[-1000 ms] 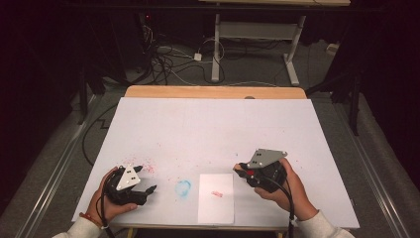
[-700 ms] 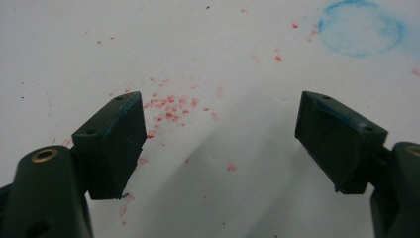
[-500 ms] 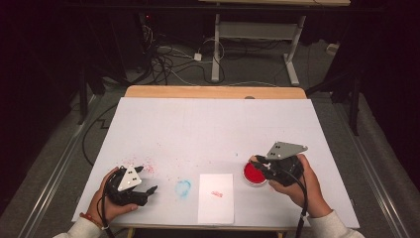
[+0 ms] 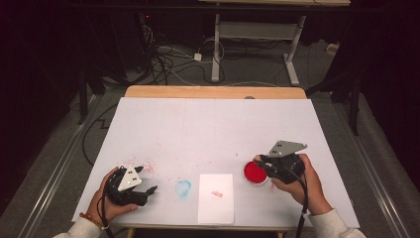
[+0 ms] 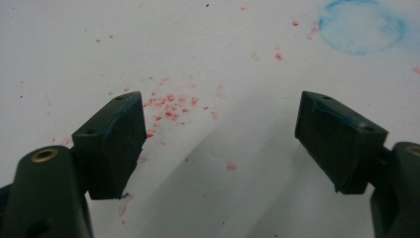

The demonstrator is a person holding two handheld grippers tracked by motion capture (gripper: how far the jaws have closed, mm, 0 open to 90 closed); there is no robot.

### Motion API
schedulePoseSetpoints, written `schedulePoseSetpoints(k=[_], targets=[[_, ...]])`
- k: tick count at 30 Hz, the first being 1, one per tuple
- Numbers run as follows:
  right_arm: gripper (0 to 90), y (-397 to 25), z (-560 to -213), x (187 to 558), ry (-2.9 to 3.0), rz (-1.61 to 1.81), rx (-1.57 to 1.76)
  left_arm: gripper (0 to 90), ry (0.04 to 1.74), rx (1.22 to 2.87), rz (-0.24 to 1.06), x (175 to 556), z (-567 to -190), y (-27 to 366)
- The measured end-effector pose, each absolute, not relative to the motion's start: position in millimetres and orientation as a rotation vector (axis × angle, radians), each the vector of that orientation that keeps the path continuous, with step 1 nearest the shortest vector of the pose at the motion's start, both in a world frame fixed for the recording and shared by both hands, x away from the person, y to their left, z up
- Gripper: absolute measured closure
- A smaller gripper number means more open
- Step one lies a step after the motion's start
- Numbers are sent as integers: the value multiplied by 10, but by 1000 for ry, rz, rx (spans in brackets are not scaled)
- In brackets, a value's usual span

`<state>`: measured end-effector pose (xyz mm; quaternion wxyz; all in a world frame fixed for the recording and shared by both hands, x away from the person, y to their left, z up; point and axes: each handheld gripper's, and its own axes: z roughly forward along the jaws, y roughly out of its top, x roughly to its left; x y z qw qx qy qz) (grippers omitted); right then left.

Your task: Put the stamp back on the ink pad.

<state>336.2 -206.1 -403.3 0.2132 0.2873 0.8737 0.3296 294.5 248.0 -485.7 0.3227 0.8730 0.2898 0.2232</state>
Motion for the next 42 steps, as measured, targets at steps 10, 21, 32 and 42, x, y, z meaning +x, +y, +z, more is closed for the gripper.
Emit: schedulePoseSetpoints(k=[10,21,32,42], targets=[[761,-1995,-4272,3441,2494,824,807,191,757,2296,584,2948,-4861,2475],[760,-1940,-4470,3498,2557,751,821,192,755,2299,583,2951,-4862,2474],[750,-1940,-4498,3512,2561,747,833,191,755,2303,582,2951,-4863,2471],[744,-1941,-4488,3509,2563,748,831,191,758,2304,584,2954,-4865,2475]])
